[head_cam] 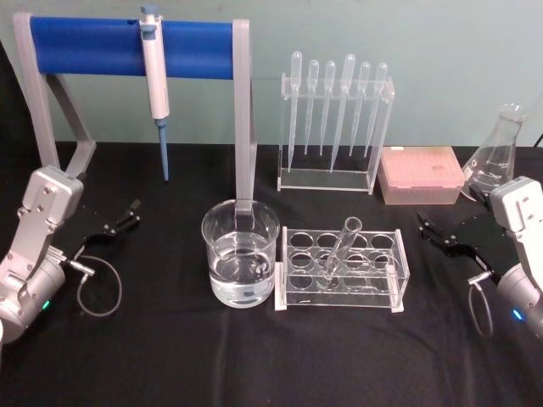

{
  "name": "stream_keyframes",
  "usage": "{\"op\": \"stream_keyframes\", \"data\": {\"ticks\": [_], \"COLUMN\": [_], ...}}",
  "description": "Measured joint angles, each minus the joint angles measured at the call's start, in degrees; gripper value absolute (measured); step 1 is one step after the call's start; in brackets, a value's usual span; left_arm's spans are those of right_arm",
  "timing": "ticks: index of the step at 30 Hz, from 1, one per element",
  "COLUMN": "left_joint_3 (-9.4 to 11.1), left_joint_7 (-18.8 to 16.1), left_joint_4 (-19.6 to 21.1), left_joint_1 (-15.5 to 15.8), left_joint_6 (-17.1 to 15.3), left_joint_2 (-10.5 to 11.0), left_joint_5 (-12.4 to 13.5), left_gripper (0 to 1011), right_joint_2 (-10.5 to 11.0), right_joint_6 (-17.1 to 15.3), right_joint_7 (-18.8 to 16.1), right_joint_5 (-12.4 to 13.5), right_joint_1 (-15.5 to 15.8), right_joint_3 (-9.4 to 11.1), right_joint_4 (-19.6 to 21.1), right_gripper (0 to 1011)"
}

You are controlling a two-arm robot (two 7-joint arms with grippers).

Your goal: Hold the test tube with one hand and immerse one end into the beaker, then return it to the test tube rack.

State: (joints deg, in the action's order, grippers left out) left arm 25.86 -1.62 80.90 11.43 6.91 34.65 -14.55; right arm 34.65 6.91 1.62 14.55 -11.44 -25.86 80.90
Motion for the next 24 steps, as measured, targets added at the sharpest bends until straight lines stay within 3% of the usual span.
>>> {"op": "stream_keyframes", "data": {"ticks": [24], "left_joint_3": [0.0], "left_joint_7": [0.0], "left_joint_4": [0.0], "left_joint_1": [0.0], "left_joint_6": [0.0], "left_joint_2": [0.0], "left_joint_5": [0.0], "left_gripper": [1000], "right_joint_2": [0.0], "right_joint_6": [0.0], "right_joint_7": [0.0], "right_joint_5": [0.0], "right_joint_1": [0.0], "right_joint_3": [0.0], "right_joint_4": [0.0], "right_gripper": [1003]}}
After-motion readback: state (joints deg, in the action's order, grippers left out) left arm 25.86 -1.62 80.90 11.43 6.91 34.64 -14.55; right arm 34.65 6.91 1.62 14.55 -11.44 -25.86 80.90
